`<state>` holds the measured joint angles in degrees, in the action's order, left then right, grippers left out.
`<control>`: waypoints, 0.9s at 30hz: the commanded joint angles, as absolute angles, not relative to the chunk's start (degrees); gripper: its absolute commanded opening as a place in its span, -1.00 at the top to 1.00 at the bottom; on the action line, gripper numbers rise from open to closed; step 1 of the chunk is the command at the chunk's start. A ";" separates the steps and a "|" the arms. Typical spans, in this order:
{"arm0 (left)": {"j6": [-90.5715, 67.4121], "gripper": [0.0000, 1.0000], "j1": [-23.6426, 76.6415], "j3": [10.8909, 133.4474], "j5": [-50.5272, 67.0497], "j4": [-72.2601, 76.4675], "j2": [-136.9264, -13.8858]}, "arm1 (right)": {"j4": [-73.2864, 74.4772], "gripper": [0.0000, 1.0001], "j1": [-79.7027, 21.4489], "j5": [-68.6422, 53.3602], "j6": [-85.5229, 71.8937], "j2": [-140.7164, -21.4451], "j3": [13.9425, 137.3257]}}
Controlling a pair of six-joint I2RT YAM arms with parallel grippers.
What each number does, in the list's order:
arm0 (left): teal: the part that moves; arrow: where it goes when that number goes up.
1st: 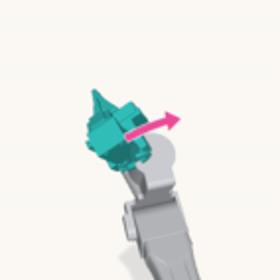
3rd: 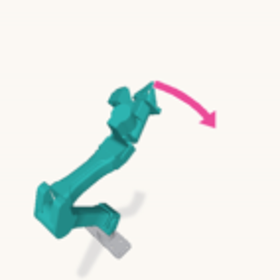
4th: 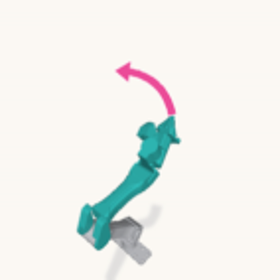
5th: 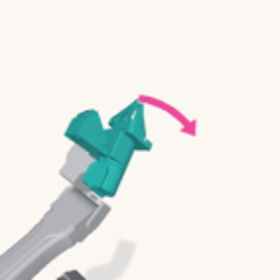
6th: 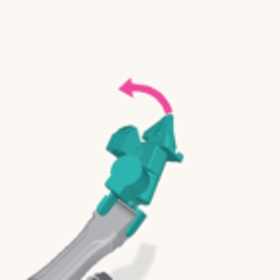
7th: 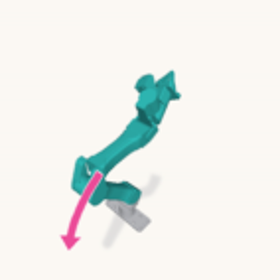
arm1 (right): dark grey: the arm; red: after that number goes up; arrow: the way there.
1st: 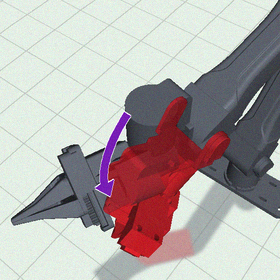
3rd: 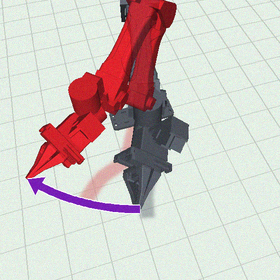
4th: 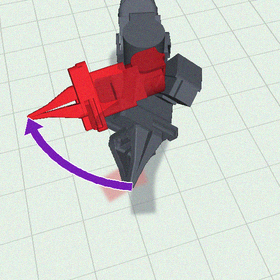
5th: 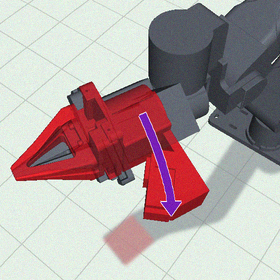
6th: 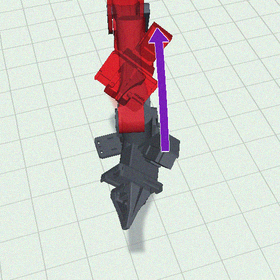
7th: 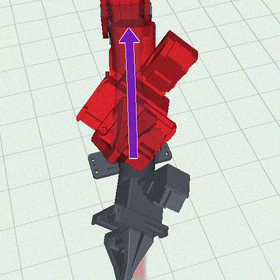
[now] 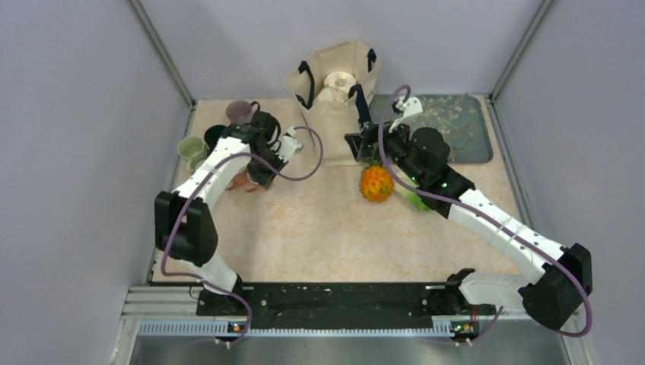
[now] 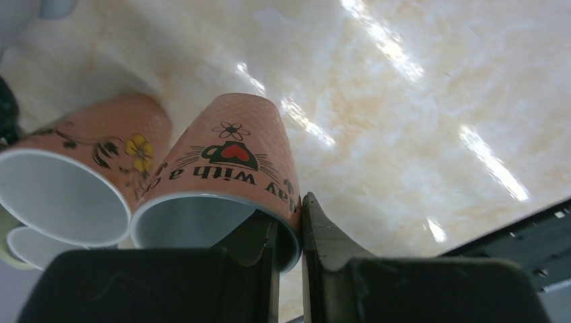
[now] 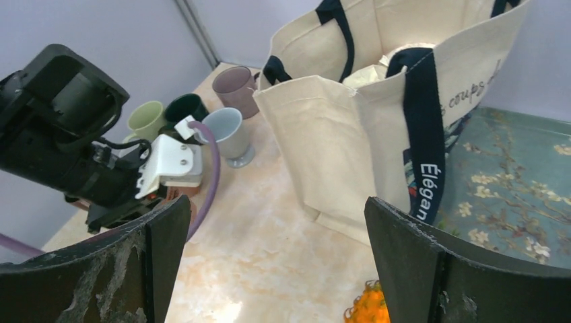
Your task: Turn the mug right side up
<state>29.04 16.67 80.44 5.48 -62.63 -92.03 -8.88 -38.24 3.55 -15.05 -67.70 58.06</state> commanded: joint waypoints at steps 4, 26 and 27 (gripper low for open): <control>27.57 1.00 17.40 87.63 -6.53 -55.57 -105.22 | -6.92 -0.98 -38.85 11.22 -11.77 -63.45 56.90; 28.33 -0.17 17.27 94.26 1.73 -58.39 -105.31 | 4.28 -0.98 -34.54 15.81 -11.08 -67.34 60.27; 27.98 -0.20 17.31 95.23 2.70 -58.95 -104.12 | 4.57 -0.98 -33.29 15.03 -11.46 -67.33 60.10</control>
<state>28.82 17.30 90.06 -1.96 -57.19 -110.89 3.79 -36.32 16.25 -10.59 -67.18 57.47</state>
